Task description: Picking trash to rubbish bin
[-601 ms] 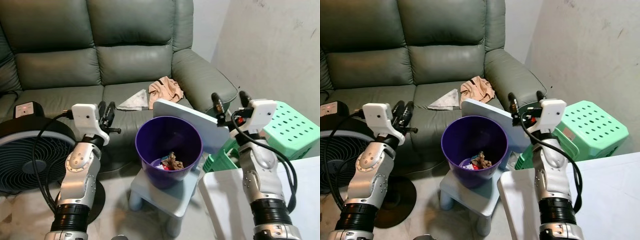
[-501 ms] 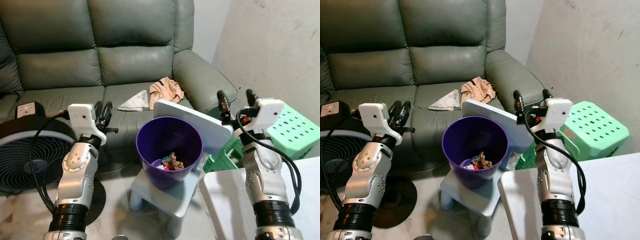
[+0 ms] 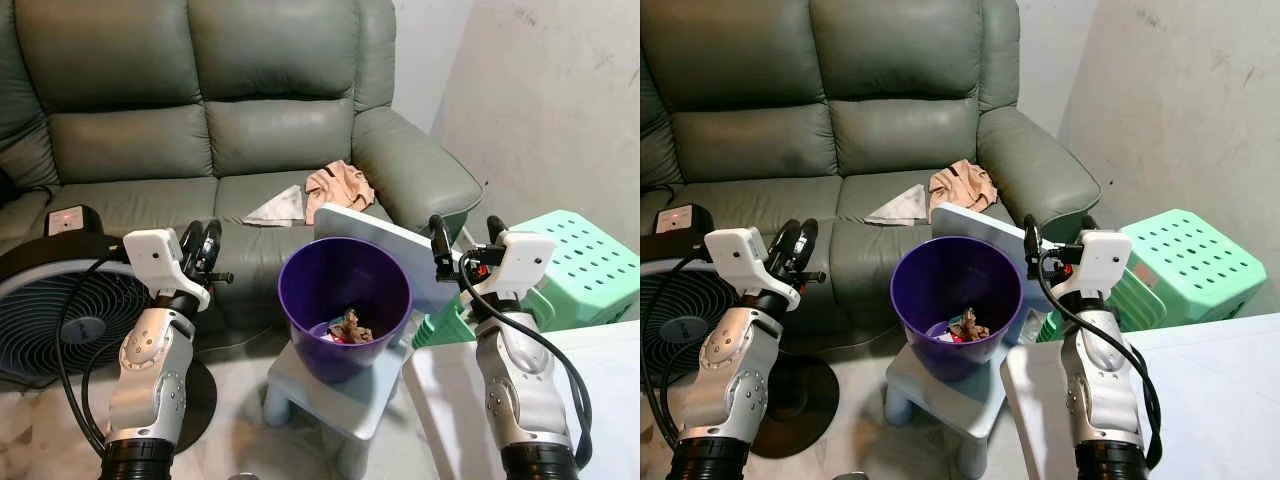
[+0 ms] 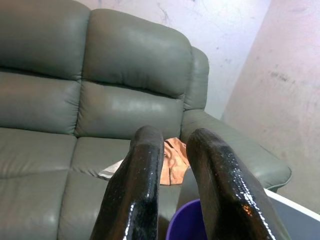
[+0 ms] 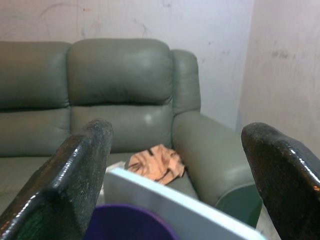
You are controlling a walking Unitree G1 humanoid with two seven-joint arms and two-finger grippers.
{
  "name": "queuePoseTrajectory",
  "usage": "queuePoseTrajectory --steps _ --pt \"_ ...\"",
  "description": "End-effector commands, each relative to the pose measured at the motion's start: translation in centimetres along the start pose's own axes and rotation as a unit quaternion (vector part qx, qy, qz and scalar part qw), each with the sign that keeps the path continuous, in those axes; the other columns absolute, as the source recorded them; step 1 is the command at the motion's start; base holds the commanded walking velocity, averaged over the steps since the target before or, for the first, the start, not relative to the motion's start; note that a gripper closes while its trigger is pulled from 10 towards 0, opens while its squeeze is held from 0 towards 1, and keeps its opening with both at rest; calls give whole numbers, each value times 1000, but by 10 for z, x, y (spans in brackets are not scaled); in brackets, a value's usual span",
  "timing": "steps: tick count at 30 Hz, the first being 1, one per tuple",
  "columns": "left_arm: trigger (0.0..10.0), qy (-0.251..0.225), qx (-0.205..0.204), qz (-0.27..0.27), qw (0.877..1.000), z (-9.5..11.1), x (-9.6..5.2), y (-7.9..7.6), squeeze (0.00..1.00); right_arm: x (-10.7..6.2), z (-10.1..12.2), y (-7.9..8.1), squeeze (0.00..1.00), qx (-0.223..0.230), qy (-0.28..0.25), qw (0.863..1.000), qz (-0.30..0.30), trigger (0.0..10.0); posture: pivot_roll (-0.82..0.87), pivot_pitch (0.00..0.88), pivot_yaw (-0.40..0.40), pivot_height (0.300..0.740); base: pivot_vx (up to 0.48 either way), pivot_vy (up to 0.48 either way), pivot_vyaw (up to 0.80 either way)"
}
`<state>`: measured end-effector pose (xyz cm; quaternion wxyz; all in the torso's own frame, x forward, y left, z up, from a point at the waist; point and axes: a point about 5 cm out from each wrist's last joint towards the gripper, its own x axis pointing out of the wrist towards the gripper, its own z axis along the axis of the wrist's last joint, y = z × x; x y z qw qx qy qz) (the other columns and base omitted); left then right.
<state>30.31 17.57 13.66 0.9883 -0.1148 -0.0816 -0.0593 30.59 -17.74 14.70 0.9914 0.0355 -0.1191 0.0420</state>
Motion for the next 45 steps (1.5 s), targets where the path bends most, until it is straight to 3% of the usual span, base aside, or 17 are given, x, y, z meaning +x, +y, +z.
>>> queuePoseTrajectory --steps 1,5,11,45 --pt "10000 0 5 1 1000 2 0 -1 0 0 4 1 0 3 -1 1000 3 10000 140 0 -45 715 0 0 0" --pt "10000 4 2 1 1000 3 1 0 0 -1 4 -1 0 -23 1 1000 8 10000 136 0 -46 715 0 0 0" --pt "10000 7 0 9 1000 4 2 3 0 -2 4 0 0 -22 5 1000 8 10000 134 0 -48 715 0 0 0" --pt "10000 4 6 27 1000 4 9 2 0 -4 5 4 0 -18 7 1000 18 10000 129 6 -58 715 0 351 0"
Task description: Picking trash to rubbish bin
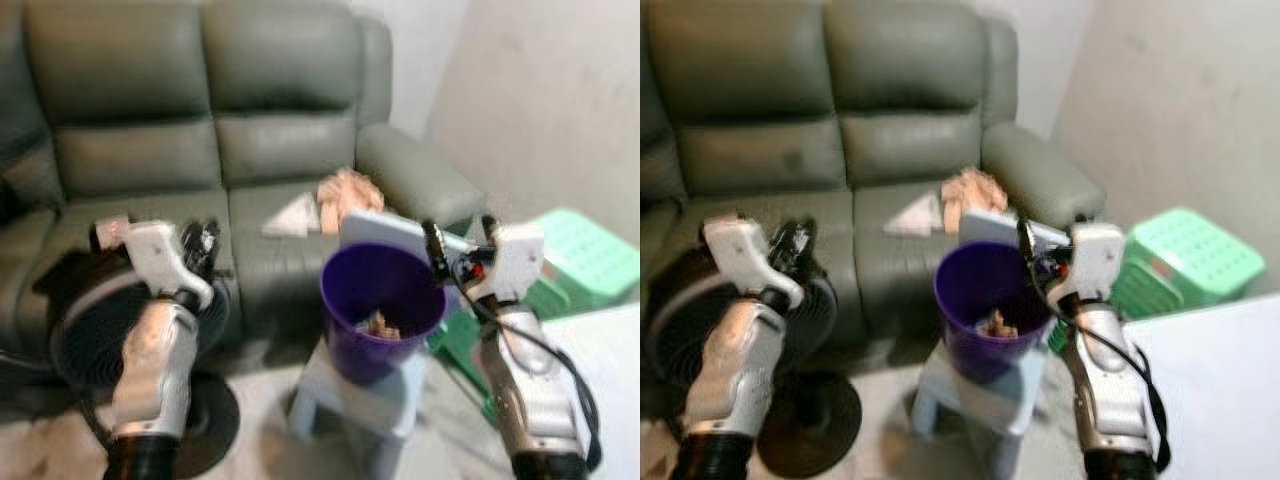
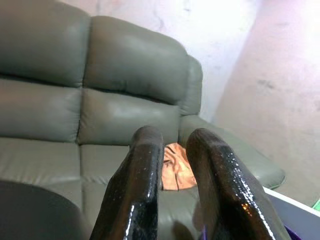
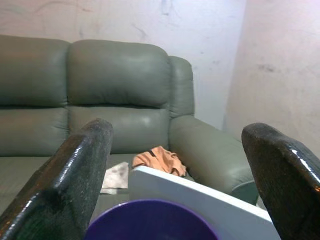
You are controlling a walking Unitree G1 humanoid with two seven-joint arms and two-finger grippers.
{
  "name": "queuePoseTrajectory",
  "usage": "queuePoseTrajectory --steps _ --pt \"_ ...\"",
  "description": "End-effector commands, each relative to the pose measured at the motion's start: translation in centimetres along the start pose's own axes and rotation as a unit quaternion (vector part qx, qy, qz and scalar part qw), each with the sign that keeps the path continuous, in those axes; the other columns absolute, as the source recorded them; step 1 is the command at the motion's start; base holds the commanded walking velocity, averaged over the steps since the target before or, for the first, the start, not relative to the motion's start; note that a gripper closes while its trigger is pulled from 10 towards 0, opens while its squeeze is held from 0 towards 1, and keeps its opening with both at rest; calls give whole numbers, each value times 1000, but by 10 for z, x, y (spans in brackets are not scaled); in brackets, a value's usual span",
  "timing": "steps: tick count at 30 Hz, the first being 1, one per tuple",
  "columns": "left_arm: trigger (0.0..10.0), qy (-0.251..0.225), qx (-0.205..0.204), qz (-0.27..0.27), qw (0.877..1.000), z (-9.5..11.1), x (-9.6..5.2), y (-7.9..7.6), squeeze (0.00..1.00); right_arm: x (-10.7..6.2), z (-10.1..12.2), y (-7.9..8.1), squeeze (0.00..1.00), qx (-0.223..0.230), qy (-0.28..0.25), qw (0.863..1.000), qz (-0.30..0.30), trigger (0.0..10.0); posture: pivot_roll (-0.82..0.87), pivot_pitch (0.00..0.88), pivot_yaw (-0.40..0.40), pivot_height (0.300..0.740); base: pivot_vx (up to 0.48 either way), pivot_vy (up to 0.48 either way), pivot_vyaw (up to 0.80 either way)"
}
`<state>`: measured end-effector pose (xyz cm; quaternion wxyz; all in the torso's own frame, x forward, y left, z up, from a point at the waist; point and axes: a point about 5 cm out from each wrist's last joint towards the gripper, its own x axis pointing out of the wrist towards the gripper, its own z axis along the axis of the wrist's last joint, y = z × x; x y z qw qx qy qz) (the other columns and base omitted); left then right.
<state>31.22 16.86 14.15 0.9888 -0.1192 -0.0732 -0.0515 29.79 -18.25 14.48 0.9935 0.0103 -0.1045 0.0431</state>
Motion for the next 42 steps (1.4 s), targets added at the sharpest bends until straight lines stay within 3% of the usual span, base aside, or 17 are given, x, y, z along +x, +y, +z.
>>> queuePoseTrajectory --steps 1,6,31,34,37,40,42 --pt "10000 -1 13 21 1000 2 -2 10 0 5 5 9 0 6 -8 1000 14 10000 130 5 -58 715 0 0 0" --pt "10000 0 17 20 1000 2 0 8 0 6 2 10 0 7 9 1000 14 10000 128 0 -59 715 0 0 0" --pt "10000 5 30 -19 999 0 1 1 0 6 -3 12 0 2 23 1000 20 10000 126 0 -52 715 0 0 -723" --pt "10000 4 23 -25 999 0 0 0 0 6 -3 12 0 2 24 1000 21 10000 126 0 -52 715 0 -262 -725" --pt "10000 1 41 -24 999 1 0 -1 0 5 -4 12 0 2 25 999 21 10000 127 0 -53 715 0 -461 -725" --pt "10000 8 17 -12 1000 -2 1 0 0 4 -4 12 0 2 27 999 22 10000 127 0 -53 715 0 0 -719" --pt "10000 10 23 -13 1000 -2 1 0 0 4 -5 12 0 2 27 999 22 10000 127 0 -53 715 0 0 -712"
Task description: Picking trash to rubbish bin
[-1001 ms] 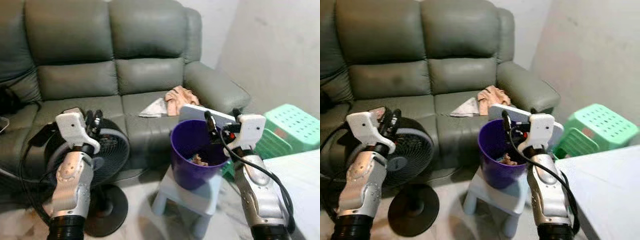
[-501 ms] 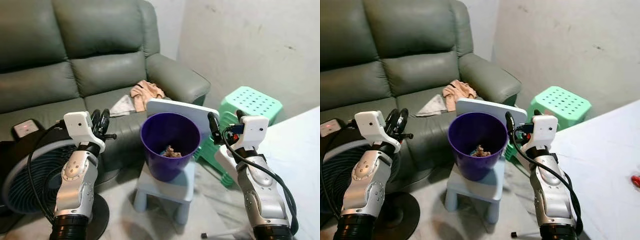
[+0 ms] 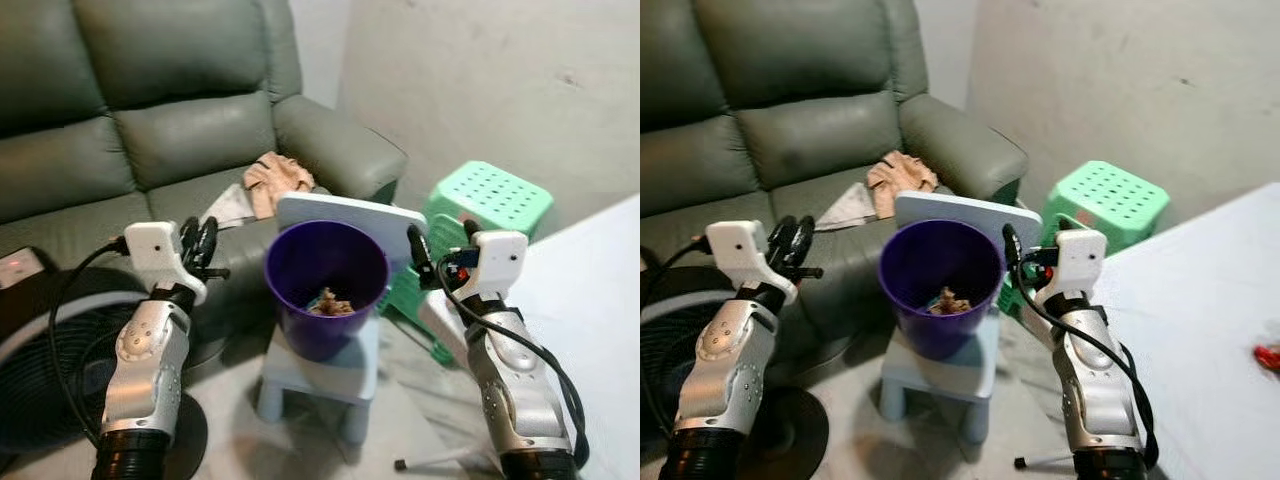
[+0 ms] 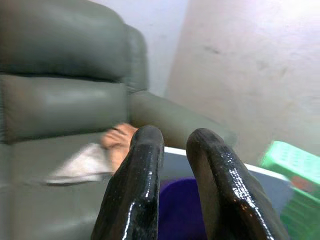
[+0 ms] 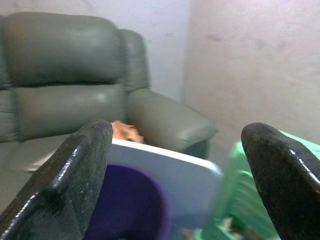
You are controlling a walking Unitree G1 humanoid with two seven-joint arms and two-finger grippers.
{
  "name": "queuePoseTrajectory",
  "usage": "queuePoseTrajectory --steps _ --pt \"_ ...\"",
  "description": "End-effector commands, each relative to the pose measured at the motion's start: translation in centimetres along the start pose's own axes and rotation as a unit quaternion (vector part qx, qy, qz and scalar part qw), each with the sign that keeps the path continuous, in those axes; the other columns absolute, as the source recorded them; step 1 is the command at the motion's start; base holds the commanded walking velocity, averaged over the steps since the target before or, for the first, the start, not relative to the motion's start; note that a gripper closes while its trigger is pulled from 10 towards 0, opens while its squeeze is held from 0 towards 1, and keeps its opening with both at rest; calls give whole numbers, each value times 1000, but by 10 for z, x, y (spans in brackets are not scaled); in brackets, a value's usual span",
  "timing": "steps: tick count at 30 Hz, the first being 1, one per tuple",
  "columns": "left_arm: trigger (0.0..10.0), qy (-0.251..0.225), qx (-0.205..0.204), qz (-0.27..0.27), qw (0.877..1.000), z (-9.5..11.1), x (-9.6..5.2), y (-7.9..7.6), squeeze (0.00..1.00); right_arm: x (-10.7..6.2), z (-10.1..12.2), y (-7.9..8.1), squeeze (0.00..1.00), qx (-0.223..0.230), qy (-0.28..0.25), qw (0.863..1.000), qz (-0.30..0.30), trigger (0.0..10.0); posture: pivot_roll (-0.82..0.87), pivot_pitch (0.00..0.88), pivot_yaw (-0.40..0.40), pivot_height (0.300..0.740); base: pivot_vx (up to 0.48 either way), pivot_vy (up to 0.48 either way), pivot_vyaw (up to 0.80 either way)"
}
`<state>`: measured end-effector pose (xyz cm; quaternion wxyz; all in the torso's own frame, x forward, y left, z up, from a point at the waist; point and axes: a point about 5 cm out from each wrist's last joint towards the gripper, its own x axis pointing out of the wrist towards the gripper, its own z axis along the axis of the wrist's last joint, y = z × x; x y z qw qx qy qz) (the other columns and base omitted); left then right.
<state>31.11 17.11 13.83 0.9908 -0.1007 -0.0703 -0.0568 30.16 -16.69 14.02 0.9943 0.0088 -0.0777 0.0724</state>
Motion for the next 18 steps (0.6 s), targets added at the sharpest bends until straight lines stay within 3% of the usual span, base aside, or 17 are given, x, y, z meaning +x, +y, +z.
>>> queuePoseTrajectory --steps 1,18 --pt "10000 6 5 -7 1000 0 3 -3 0 0 1 -3 0 -1 0 1000 -7 10000 127 0 -53 715 0 0 -712" --pt "10000 15 23 -7 1000 -3 3 -4 0 -3 0 -5 0 -5 5 1000 -10 10000 118 0 -52 715 0 0 -696"
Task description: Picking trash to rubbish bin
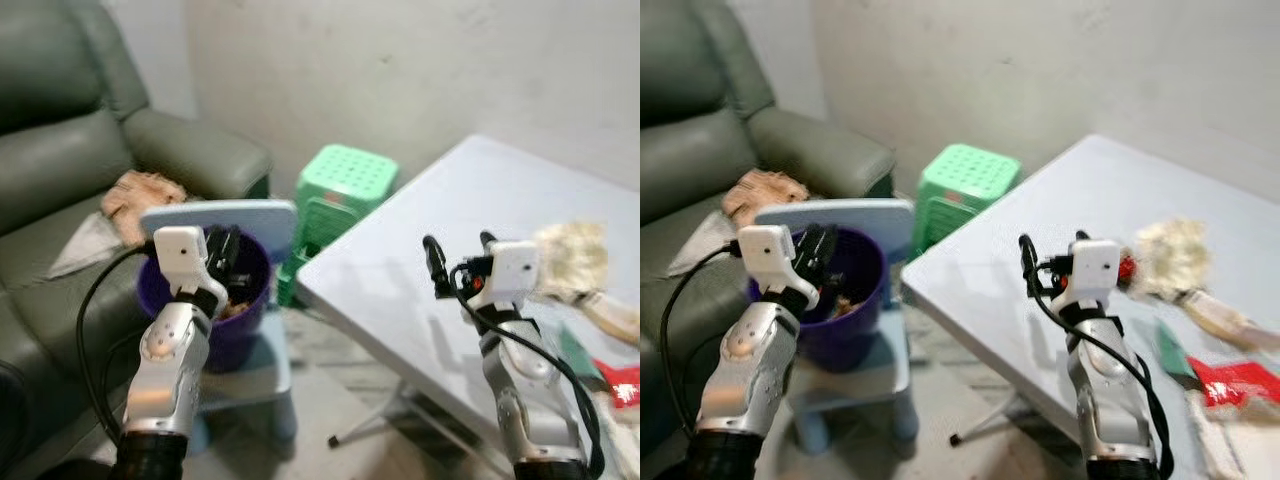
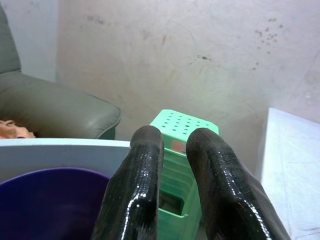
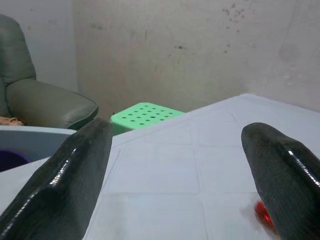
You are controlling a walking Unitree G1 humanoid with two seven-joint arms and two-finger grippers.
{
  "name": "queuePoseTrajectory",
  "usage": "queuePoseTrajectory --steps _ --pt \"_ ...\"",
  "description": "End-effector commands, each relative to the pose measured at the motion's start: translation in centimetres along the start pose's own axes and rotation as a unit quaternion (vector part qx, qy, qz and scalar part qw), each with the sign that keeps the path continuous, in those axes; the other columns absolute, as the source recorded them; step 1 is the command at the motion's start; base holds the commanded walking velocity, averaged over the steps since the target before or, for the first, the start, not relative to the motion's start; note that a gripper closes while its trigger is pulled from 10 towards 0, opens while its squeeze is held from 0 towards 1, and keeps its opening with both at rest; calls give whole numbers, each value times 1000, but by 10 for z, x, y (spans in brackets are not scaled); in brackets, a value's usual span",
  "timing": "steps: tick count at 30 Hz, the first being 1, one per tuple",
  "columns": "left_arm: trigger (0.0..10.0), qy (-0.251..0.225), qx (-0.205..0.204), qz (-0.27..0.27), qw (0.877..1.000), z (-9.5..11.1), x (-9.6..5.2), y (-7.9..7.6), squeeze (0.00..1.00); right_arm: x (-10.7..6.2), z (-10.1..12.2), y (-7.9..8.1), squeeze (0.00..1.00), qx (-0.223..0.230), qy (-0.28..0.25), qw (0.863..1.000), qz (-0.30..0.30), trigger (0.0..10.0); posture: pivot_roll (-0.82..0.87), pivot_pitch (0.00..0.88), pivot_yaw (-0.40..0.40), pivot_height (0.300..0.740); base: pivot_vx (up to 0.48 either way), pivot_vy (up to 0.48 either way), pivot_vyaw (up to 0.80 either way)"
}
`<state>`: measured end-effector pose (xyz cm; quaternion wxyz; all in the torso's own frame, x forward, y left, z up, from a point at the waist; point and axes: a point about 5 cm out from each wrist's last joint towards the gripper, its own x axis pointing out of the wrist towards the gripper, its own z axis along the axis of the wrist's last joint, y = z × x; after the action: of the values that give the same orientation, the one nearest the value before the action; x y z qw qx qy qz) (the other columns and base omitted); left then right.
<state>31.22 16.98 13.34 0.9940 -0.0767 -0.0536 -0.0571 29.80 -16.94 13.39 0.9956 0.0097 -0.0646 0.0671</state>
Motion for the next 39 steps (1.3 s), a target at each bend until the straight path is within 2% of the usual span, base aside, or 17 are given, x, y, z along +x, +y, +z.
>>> queuePoseTrajectory --steps 1,9,12,20,23,27,28,30,31,33,39 --pt "10000 -3 1 -8 1000 2 3 -5 0 2 5 -3 0 -6 -8 1000 -5 10000 119 0 -53 715 0 0 -681" --pt "10000 8 23 -35 999 -3 -1 -14 0 0 5 -4 0 -8 -4 1000 -5 10000 121 0 -54 715 0 0 -666" --pt "10000 13 9 -48 999 -6 -2 -22 0 0 5 -5 0 -8 -3 1000 -6 10000 120 0 -55 715 0 0 -646" --pt "10000 26 17 -81 996 -10 -4 -37 0 0 5 -5 0 -7 -2 1000 -7 10000 120 2 -57 715 0 0 -596" --pt "10000 36 26 -115 992 -12 -6 -50 0 -1 4 -5 0 -2 1 1000 -5 10000 120 10 -58 715 0 0 0" --pt "10000 37 23 -135 990 -12 -8 -58 0 -1 2 -4 0 7 10 1000 5 10000 120 13 -58 715 0 0 0" --pt "10000 44 25 -162 985 -14 -11 -69 0 -2 -3 -5 0 8 29 999 23 10000 119 16 -58 715 0 0 0" --pt "10000 49 27 -178 982 -16 -13 -76 0 -2 -6 -5 0 7 42 999 33 10000 117 19 -58 715 0 0 0" --pt "10000 55 23 -197 979 -18 -16 -84 0 -2 -7 -7 0 0 46 998 45 10000 117 21 -58 715 0 0 0" --pt "10000 57 21 -213 975 -18 -18 -91 0 -2 -7 -9 0 -3 48 998 51 10000 116 22 -58 715 0 0 0" --pt "10000 63 23 -246 967 -19 -24 -104 0 1 -9 -23 0 -25 60 997 45 10000 110 27 -54 715 0 0 0"
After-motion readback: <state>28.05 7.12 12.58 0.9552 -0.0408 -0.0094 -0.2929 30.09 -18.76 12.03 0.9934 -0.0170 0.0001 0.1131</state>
